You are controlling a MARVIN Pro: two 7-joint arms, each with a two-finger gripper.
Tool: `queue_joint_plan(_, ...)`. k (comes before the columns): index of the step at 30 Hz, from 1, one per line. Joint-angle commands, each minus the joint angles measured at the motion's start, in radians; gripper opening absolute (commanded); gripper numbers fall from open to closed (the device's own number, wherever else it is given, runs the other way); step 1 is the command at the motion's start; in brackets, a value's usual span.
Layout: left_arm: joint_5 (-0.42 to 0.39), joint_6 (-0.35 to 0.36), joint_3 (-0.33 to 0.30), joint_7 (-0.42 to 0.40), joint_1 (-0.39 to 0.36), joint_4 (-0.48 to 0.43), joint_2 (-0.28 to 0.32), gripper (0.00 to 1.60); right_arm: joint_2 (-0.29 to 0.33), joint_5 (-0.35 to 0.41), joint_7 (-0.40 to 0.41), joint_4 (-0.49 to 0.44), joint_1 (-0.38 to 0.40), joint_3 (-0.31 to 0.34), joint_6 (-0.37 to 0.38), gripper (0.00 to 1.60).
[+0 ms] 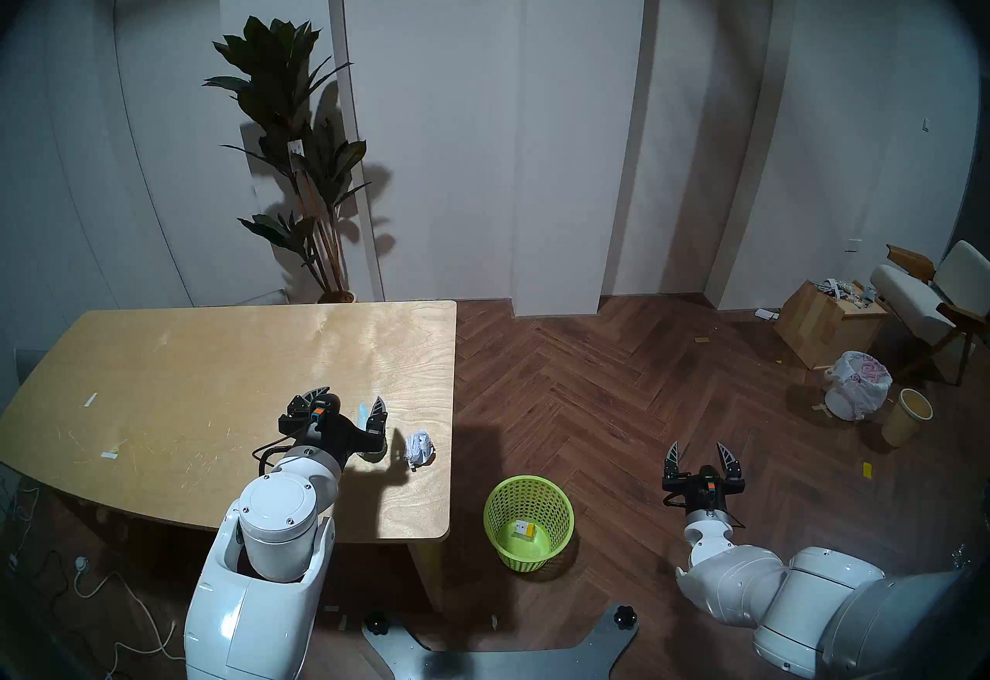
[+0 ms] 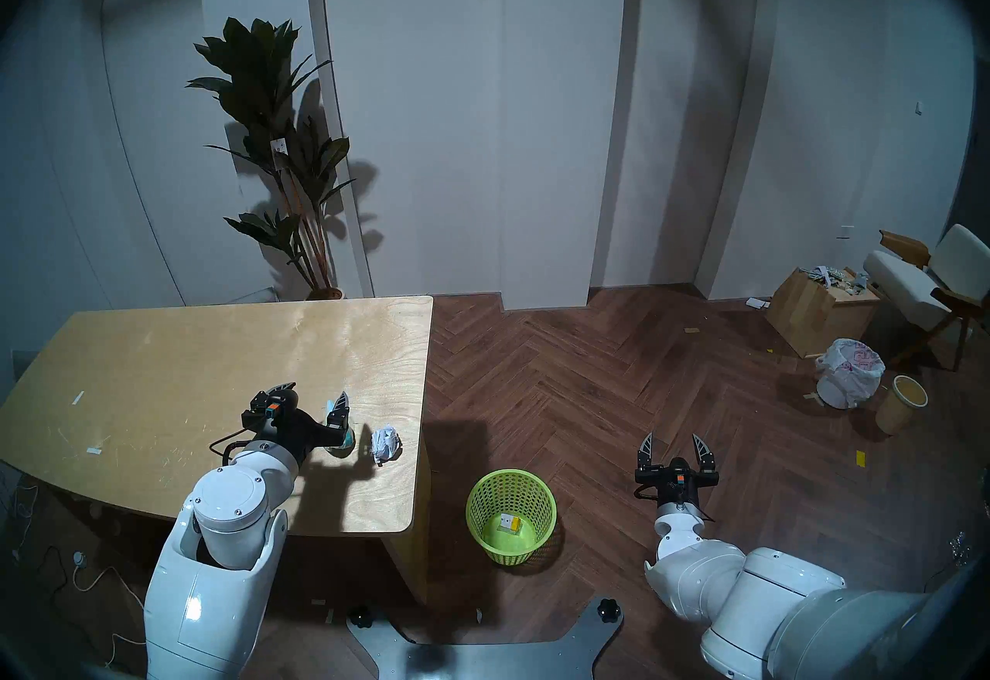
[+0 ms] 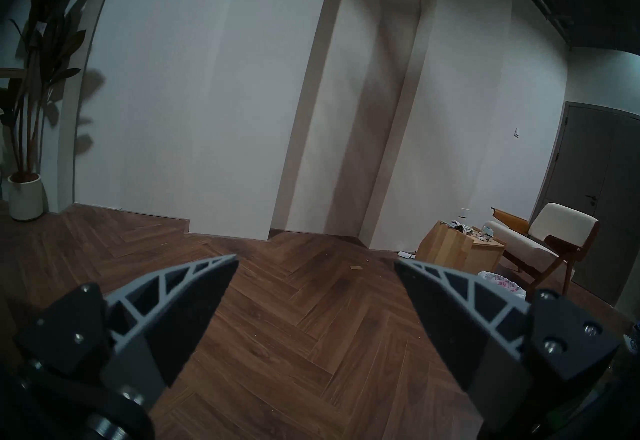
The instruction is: Put the trash into the trash bin on the ground
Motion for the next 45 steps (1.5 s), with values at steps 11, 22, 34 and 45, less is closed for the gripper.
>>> queue_joint_plan(11, -0.003, 0.067, 0.007, -0.032, -0.013, 0.008, 0.006, 1.60, 0.045, -0.003, 0.045, -0.080, -0.027, 0.011, -0.011, 1.60)
queue_joint_plan(22, -0.002, 0.119, 0.009, -0.054, -0.022, 0.031, 0.010, 1.60, 0.075, -0.005, 0.078, -0.140, -0.051, 0.028, -0.011, 1.60)
queue_joint_plan(34, -0.004, 0.169, 0.009, -0.073, -0.039, 0.061, 0.015, 1.60, 0.109, -0.001, 0.112, -0.212, -0.079, 0.046, -0.011, 1.60)
queue_joint_plan(45, -0.007, 0.205, 0.011, -0.091, -0.063, 0.070, 0.019, 0.00, 0.147, 0.010, 0.144, -0.295, -0.111, 0.063, -0.011, 1.60)
